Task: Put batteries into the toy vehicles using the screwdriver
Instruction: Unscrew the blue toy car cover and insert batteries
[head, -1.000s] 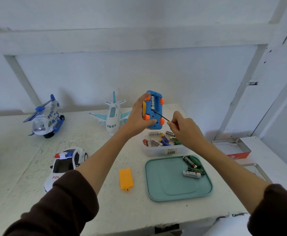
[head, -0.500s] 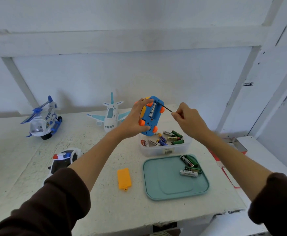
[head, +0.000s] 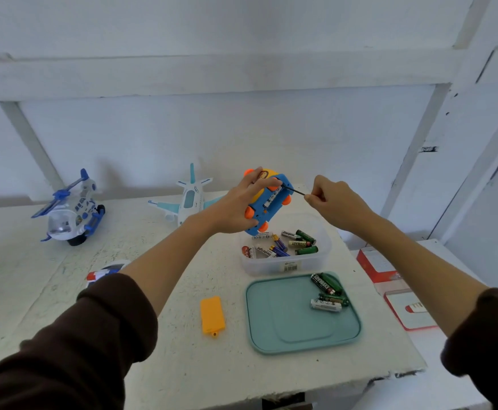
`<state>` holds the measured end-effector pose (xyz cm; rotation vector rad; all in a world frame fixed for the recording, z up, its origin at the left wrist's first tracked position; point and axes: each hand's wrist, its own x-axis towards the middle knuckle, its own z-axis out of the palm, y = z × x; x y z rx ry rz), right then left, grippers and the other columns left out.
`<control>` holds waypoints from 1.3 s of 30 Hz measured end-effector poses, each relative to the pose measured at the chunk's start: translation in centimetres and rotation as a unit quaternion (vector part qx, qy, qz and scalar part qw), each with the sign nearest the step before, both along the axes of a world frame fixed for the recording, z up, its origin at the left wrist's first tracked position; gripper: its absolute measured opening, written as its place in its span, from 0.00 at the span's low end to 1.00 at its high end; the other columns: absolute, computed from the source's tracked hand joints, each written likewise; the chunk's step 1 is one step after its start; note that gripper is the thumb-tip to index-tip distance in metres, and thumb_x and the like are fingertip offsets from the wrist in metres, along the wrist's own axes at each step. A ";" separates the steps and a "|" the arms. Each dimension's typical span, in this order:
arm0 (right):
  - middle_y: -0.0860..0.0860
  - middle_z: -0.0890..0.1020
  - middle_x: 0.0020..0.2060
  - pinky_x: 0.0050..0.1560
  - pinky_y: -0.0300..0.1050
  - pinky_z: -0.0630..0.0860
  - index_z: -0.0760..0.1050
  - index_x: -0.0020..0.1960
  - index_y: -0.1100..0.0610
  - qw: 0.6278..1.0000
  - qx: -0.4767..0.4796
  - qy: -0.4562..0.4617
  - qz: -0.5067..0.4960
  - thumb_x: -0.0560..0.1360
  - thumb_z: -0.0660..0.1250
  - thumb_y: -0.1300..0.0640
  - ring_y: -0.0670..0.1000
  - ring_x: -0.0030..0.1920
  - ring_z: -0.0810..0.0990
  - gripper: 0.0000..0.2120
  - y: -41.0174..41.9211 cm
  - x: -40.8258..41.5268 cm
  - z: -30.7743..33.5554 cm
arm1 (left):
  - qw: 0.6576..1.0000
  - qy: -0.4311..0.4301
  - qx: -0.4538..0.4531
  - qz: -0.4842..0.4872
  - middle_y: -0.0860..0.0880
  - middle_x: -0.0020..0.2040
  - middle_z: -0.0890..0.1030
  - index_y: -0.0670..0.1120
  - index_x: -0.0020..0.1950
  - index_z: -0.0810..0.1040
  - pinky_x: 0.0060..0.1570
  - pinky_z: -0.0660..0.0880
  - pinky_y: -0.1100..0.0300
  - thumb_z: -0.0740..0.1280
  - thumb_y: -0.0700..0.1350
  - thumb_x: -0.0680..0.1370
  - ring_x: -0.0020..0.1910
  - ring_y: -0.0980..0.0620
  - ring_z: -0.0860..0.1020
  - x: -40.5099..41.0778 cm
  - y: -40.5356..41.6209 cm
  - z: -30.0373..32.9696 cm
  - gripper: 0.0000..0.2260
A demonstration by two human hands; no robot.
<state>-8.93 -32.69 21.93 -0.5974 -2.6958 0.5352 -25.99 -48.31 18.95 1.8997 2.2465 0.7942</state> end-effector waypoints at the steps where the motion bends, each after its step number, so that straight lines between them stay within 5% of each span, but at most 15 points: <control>1: 0.50 0.71 0.29 0.29 0.41 0.62 0.64 0.41 0.57 1.000 -0.001 -0.002 -0.003 0.79 0.58 0.54 0.48 0.29 0.66 0.10 0.2 0.0 -0.1 | 1.000 0.012 -0.004 -0.002 0.46 0.77 0.50 0.50 0.73 0.60 0.67 0.67 0.46 0.71 0.35 0.71 0.77 0.48 0.47 -0.3 0.3 -0.1 0.34; 11: 0.50 0.71 0.29 0.30 0.40 0.63 0.63 0.39 0.55 0.999 -0.008 -0.032 -0.008 0.78 0.59 0.54 0.49 0.30 0.66 0.11 2.2 0.5 -1.5 | 0.995 0.092 -0.036 -0.031 0.43 0.78 0.50 0.55 0.73 0.61 0.65 0.66 0.41 0.70 0.38 0.71 0.78 0.43 0.47 -0.8 1.8 -0.3 0.34; 20: 0.49 0.71 0.29 0.31 0.40 0.65 0.65 0.42 0.56 0.995 0.039 -0.088 0.006 0.78 0.59 0.52 0.47 0.28 0.66 0.10 3.3 1.8 -1.9 | 0.995 0.080 -0.042 -0.028 0.42 0.77 0.51 0.60 0.70 0.56 0.65 0.66 0.40 0.70 0.37 0.71 0.77 0.44 0.47 -1.7 2.1 0.7 0.36; 25: 0.48 0.72 0.29 0.31 0.39 0.66 0.66 0.42 0.55 0.996 0.038 -0.083 0.015 0.78 0.61 0.51 0.47 0.28 0.67 0.10 3.4 2.0 -2.2 | 1.000 0.009 -0.008 -0.003 0.44 0.76 0.53 0.51 0.73 0.59 0.65 0.65 0.51 0.71 0.35 0.71 0.77 0.46 0.48 -1.5 1.0 0.9 0.35; 28: 0.50 0.77 0.33 0.37 0.46 0.73 0.68 0.42 0.53 0.998 0.002 -0.055 0.044 0.76 0.64 0.52 0.50 0.33 0.75 0.08 2.5 1.8 -2.1 | 0.995 -0.082 0.035 0.034 0.47 0.75 0.56 0.59 0.70 0.58 0.68 0.62 0.50 0.69 0.39 0.68 0.77 0.47 0.51 -1.6 -1.2 0.8 0.36; 30: 0.52 0.79 0.35 0.42 0.51 0.76 0.70 0.43 0.54 0.996 -0.034 -0.038 0.073 0.74 0.64 0.59 0.54 0.38 0.78 0.03 1.2 1.5 -1.9 | 0.986 -0.140 0.069 0.054 0.53 0.72 0.58 0.63 0.69 0.59 0.67 0.68 0.44 0.70 0.39 0.68 0.74 0.46 0.60 -1.1 -3.1 1.0 0.37; 32: 0.51 0.80 0.37 0.44 0.52 0.76 0.72 0.45 0.54 0.993 -0.049 -0.032 0.107 0.71 0.62 0.65 0.52 0.38 0.78 0.07 -0.5 1.0 -1.8 | 0.969 -0.209 0.112 0.070 0.54 0.66 0.64 0.53 0.71 0.59 0.56 0.78 0.54 0.70 0.30 0.71 0.63 0.54 0.75 -0.2 -5.1 1.5 0.35; 35: 0.50 0.79 0.39 0.40 0.44 0.73 0.75 0.44 0.55 0.981 -0.045 -0.027 0.188 0.69 0.64 0.68 0.40 0.32 0.72 0.10 -3.7 -0.2 -1.8 | 0.948 -0.255 0.171 0.084 0.62 0.56 0.69 0.44 0.68 0.57 0.39 0.75 0.73 0.63 0.22 0.73 0.46 0.68 0.79 1.4 -8.0 2.4 0.31; 39: 0.49 0.76 0.41 0.41 0.34 0.69 0.79 0.47 0.57 0.953 -0.017 -0.047 0.299 0.69 0.66 0.67 0.41 0.37 0.72 0.10 -8.0 -2.3 -2.9 | 0.937 -0.231 0.237 0.112 0.80 0.51 0.71 0.33 0.71 0.53 0.41 0.74 0.75 0.62 0.20 0.72 0.51 0.74 0.75 2.3 -11.4 2.3 0.31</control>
